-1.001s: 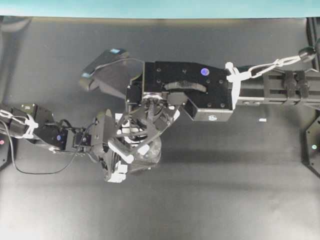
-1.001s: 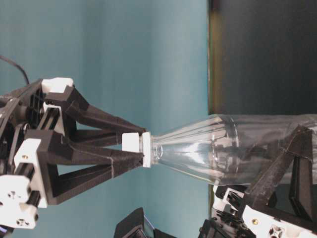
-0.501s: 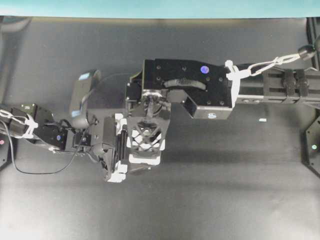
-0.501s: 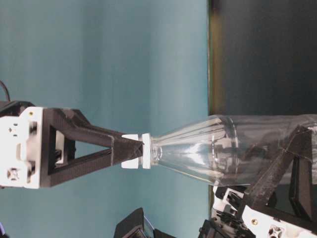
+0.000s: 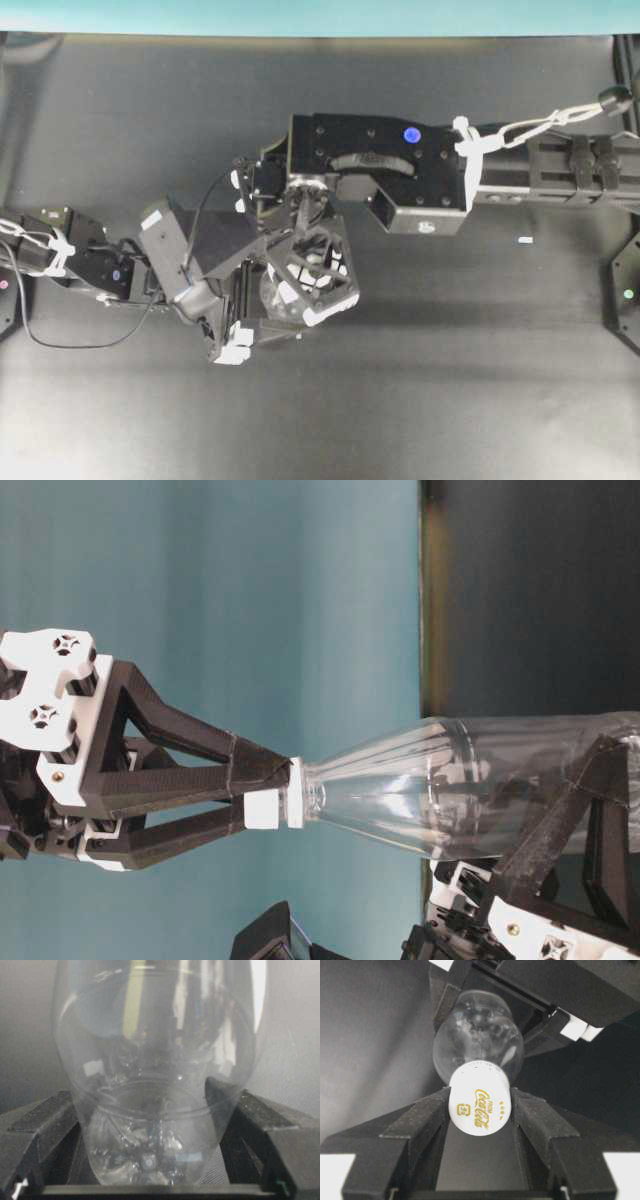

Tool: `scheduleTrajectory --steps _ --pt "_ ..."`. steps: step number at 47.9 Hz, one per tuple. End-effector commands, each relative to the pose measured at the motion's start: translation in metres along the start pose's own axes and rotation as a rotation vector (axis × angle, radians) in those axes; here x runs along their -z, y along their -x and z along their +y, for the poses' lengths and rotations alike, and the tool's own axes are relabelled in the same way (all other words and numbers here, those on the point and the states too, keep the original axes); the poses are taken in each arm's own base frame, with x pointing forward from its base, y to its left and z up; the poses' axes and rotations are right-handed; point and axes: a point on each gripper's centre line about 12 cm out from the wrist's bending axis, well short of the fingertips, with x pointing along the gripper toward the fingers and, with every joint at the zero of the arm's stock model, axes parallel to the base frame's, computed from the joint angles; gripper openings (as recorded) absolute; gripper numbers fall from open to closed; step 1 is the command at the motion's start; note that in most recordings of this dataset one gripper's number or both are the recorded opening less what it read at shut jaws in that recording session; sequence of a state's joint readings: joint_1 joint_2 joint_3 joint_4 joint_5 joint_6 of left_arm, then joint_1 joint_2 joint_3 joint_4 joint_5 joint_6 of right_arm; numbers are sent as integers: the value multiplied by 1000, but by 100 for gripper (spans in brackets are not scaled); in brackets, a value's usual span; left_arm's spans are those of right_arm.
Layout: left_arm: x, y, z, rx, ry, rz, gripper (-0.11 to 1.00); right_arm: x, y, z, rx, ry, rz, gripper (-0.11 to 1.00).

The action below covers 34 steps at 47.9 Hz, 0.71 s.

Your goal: Open the bottle cap by holding the bottle with the left arm and twisting the cap with the right arm.

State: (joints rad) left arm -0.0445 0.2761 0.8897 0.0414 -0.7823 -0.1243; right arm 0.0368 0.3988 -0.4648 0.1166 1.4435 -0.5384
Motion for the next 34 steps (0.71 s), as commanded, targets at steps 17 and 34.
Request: scheduleTrajectory --steps 17,34 --pt "2 -3 -6 14 -8 29 84 3 6 -12 35 -14 -28 38" --pt "2 -5 -5 11 -7 41 84 5 5 -12 33 -42 -23 38"
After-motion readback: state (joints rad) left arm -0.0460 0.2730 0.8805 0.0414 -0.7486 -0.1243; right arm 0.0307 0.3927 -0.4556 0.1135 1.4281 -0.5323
